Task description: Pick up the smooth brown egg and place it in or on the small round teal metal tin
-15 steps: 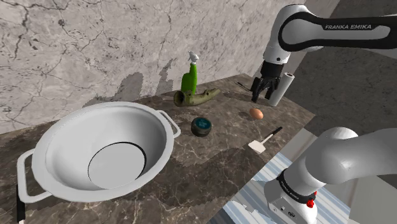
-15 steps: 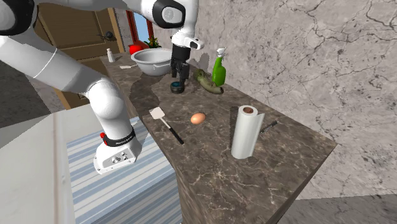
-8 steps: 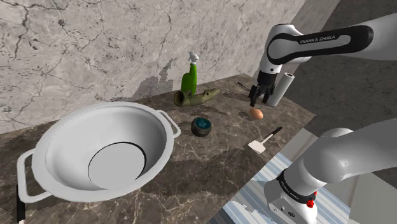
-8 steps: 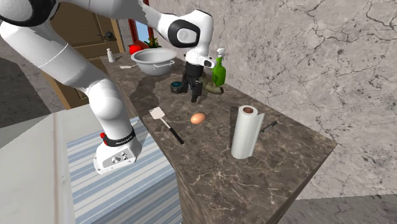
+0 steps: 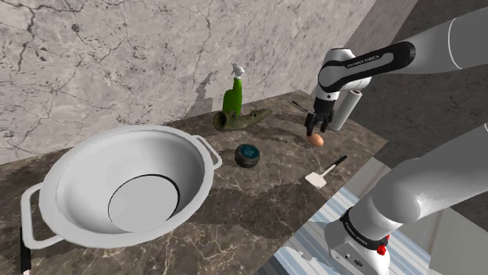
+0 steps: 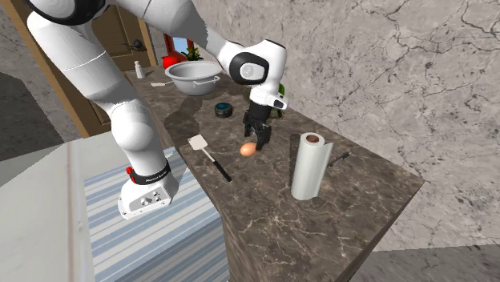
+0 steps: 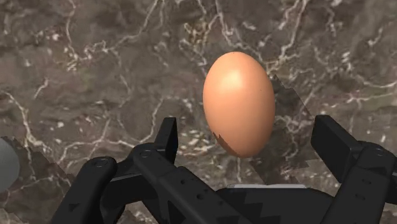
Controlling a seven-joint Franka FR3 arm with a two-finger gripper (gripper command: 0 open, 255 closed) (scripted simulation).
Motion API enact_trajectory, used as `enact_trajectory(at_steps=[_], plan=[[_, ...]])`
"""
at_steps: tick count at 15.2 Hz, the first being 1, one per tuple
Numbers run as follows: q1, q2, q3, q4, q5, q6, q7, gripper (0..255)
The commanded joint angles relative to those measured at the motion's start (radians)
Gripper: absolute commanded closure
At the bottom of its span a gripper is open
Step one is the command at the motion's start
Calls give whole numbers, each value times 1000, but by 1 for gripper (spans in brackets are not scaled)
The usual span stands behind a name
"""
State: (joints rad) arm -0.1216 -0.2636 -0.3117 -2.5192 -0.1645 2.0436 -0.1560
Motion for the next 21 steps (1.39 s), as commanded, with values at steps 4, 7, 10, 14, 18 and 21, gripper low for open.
enact_trajectory(at_steps=[4, 7, 10, 14, 18, 21], plan=[[-3, 34, -9, -47, -3, 81, -2, 0], [-3, 44, -11, -61, -3, 106, -3, 0], [-3, 45, -11, -61, -3, 106, -3, 0], [-3, 44, -11, -61, -3, 105, -3, 255], [-3, 44, -11, -61, -3, 105, -3, 255], [-3, 44, -11, -61, -3, 105, -3, 255]])
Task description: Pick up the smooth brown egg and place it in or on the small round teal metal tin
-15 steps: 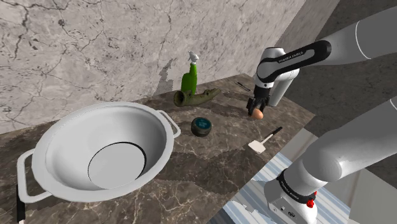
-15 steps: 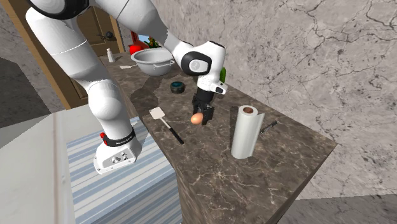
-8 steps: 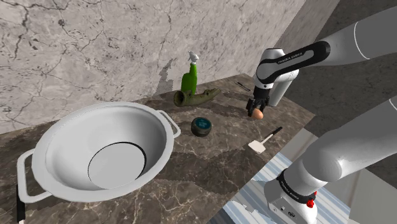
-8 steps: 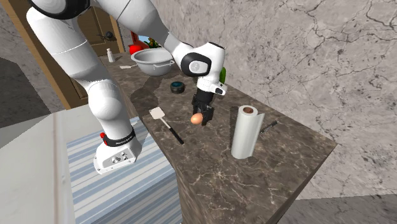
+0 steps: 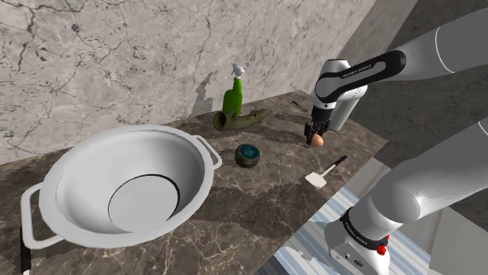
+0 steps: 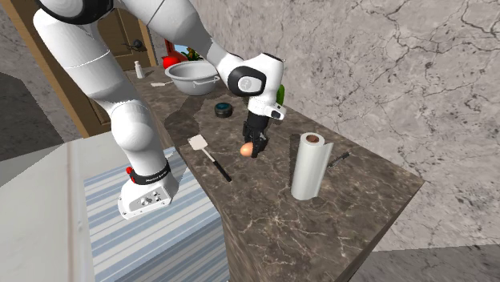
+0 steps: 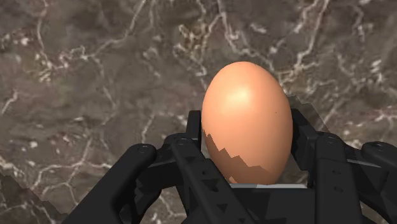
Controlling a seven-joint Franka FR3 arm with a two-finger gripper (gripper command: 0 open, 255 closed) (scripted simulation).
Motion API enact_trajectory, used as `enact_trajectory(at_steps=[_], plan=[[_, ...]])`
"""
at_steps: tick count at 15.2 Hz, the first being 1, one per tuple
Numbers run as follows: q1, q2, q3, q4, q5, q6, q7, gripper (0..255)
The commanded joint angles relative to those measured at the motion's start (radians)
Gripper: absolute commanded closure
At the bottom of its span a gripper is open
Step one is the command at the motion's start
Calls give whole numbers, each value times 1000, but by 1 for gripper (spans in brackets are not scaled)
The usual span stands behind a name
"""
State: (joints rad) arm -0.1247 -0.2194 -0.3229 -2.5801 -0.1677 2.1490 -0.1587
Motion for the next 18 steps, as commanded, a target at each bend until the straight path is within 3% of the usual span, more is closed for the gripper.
enact_trajectory(at_steps=[1, 18], plan=[[0, 0, 0, 0, 0, 0, 0, 255], [-3, -137, 26, 112, -7, -248, 6, 255]])
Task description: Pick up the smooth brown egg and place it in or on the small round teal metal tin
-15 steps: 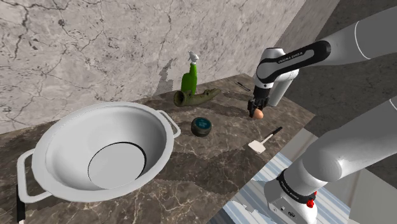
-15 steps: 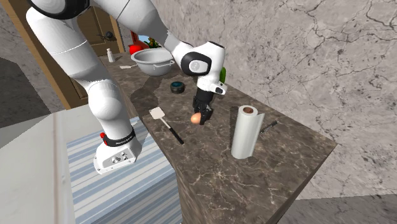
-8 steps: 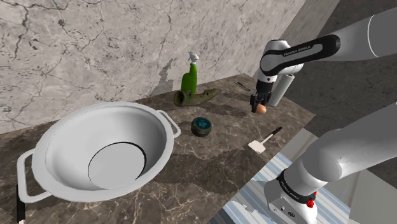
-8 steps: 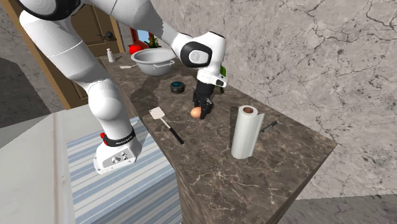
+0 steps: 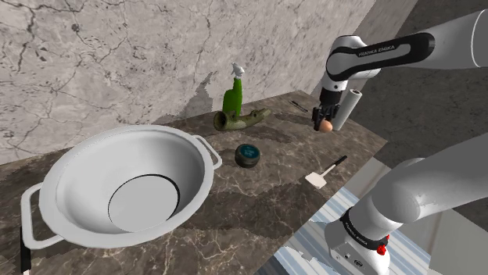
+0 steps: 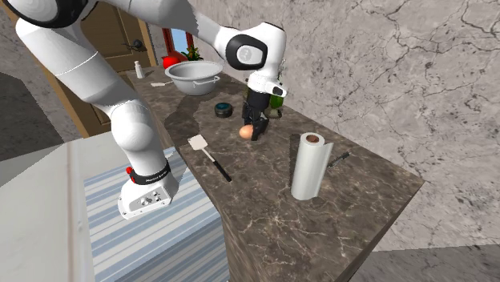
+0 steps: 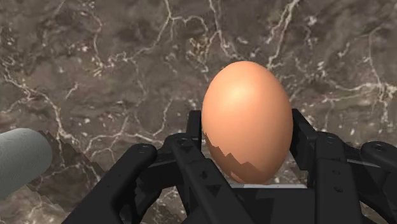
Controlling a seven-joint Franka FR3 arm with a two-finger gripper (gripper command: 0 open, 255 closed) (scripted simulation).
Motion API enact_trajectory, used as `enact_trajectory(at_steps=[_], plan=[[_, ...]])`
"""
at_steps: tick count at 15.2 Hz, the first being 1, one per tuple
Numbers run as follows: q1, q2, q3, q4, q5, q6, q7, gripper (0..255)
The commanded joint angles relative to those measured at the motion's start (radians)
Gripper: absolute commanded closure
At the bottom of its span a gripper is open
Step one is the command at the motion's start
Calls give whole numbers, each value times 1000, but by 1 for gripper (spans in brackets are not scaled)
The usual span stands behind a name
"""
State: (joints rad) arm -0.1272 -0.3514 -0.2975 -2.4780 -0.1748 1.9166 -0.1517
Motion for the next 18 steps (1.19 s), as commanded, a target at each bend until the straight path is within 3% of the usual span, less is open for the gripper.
enact_trajectory(at_steps=[1, 8, 18], plan=[[0, -11, 3, 18, 0, -30, -1, 255], [1, -42, 13, 76, 3, -118, -3, 255], [125, -43, 186, 58, 133, -116, 232, 255]])
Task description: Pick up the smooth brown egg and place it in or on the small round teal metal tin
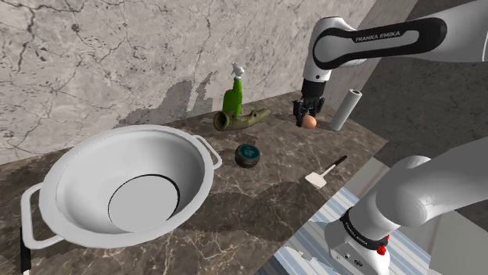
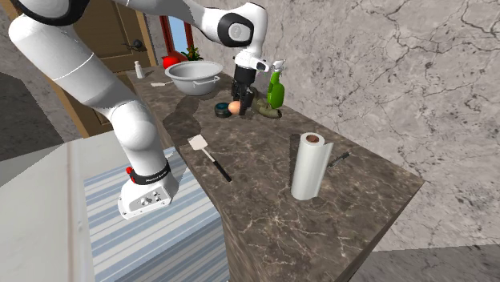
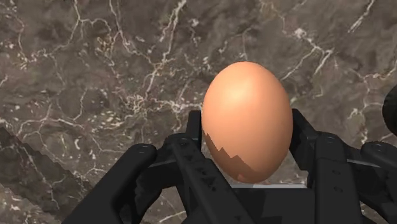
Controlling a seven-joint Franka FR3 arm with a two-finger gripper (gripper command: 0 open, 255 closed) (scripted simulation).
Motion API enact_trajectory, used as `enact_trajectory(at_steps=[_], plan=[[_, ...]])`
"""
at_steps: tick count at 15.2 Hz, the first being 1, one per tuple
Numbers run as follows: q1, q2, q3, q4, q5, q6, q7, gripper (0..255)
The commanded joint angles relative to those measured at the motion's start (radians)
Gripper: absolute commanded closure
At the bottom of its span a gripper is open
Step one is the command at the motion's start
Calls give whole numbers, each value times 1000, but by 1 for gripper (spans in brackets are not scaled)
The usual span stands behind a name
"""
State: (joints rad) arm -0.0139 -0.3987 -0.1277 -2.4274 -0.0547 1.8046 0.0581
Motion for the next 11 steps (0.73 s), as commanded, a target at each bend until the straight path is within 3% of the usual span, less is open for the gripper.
enact_trajectory(at_steps=[1, 11], plan=[[25, 11, 33, 12, 27, -3, 45, 255], [143, 134, 191, 120, 140, 20, 266, 255]])
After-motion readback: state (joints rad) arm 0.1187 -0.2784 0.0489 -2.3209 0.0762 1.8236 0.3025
